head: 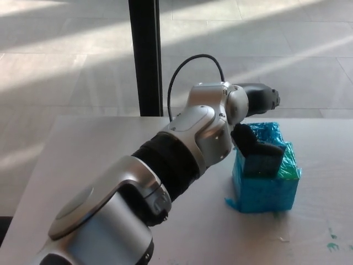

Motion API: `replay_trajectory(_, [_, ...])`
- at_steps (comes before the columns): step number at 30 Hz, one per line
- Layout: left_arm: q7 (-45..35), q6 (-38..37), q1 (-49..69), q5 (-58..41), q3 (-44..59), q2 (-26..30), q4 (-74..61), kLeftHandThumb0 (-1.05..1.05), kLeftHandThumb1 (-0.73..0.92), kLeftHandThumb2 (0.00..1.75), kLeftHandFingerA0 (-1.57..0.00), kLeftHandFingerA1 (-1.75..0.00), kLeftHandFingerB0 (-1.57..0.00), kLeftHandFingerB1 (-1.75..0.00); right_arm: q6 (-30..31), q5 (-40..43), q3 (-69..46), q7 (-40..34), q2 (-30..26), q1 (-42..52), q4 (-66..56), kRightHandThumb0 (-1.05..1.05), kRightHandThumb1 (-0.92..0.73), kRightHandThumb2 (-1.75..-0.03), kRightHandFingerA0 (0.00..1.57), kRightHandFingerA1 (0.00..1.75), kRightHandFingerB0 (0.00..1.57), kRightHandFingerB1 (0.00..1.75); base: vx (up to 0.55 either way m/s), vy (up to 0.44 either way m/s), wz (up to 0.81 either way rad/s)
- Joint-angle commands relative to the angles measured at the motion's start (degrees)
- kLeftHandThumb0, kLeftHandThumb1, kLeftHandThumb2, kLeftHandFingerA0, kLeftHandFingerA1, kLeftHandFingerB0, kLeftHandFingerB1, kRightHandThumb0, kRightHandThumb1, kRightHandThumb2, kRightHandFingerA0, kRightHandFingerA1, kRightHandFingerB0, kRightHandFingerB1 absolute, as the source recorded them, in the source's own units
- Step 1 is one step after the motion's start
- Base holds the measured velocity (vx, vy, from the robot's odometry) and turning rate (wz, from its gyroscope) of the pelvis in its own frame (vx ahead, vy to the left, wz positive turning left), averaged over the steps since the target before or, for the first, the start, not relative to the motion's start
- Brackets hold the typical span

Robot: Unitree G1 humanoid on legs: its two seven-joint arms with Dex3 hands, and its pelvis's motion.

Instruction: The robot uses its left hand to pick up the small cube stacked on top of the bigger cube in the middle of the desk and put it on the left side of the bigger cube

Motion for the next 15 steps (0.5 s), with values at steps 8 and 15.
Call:
replay_trajectory(8, [-1.7, 2.1, 0.6, -0.1, 2.6, -3.0, 1.6, -0.92, 0.44, 1.02, 0.00, -0.28, 0.00, 0.00, 0.0, 0.8, -1.0, 1.4, -1.6, -0.4, 1.0, -0.37, -0.63, -0.59, 0.67, 0.60, 0.45, 0.35, 0.00, 0.000, 0.00])
replay_trajectory(15, [-4.8, 4.0, 1.3, 0.5, 2.0, -2.4, 1.9, -0.85, 0.43, 0.96, 0.00, -0.40, -0.06, -0.04, 0.7, 0.6, -1.0, 1.9, -2.0, 0.1, -1.6, -0.37, -0.62, -0.59, 0.65, 0.58, 0.44, 0.34, 0.00, 0.000, 0.00])
